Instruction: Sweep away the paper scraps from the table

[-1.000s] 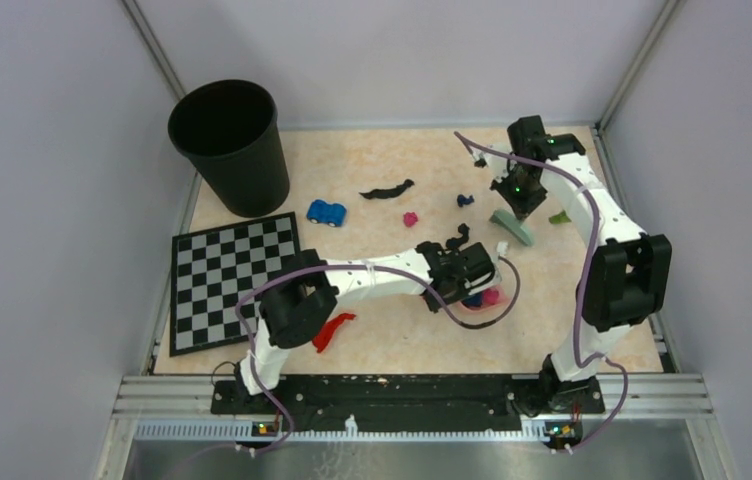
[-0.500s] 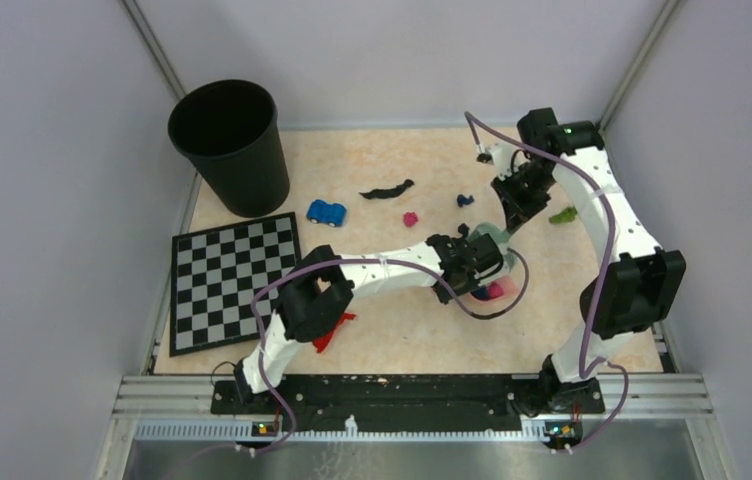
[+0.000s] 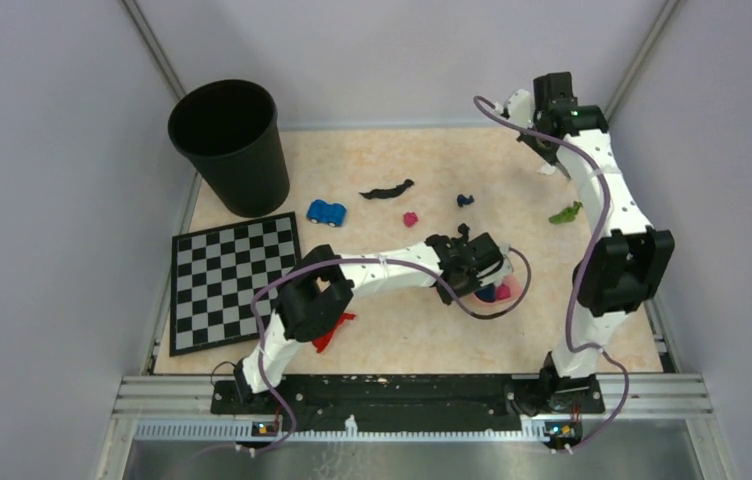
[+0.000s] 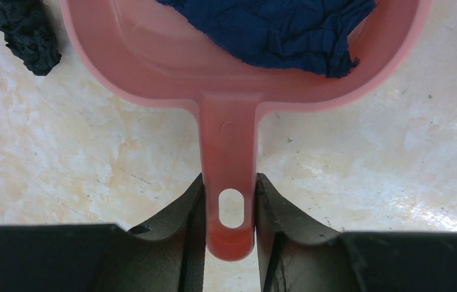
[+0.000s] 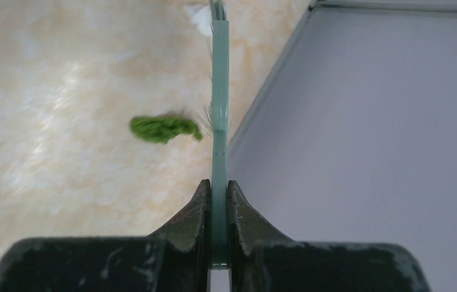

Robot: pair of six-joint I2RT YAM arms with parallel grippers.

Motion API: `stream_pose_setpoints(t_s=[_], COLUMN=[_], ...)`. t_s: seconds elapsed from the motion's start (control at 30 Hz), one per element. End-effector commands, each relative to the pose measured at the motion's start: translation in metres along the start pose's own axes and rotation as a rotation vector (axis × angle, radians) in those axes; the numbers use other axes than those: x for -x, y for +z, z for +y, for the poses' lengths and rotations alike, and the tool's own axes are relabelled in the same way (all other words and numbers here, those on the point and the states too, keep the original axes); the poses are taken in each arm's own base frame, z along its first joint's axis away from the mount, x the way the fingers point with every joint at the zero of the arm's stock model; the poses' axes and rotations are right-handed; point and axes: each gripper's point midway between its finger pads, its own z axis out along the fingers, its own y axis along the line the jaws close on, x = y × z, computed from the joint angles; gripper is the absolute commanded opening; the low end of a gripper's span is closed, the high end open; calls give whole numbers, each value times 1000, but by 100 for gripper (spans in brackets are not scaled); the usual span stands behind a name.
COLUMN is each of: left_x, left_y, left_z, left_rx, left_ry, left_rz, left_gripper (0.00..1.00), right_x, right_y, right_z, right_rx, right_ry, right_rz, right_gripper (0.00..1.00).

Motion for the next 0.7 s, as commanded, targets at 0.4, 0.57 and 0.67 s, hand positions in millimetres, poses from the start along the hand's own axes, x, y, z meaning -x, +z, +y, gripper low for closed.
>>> stream_pose_setpoints(t_s=[0.4,0.57,0.67], left_x=[7,3,2], left_y=[-41,-37,-35], left_z=[7,11,15], left_rx=[7,4,9], left_ry=[-69,-71,-69], left_rz=[-47,-27,-13], left_gripper=[0,0,0], right_x=[38,9,-11], right_y=[132,103,76], right_z=[-31,20,52], right_rx=[-109,90,184], right_ry=[-248,-271,-275], right_rz=[18,38,54], right_gripper=[0,0,0])
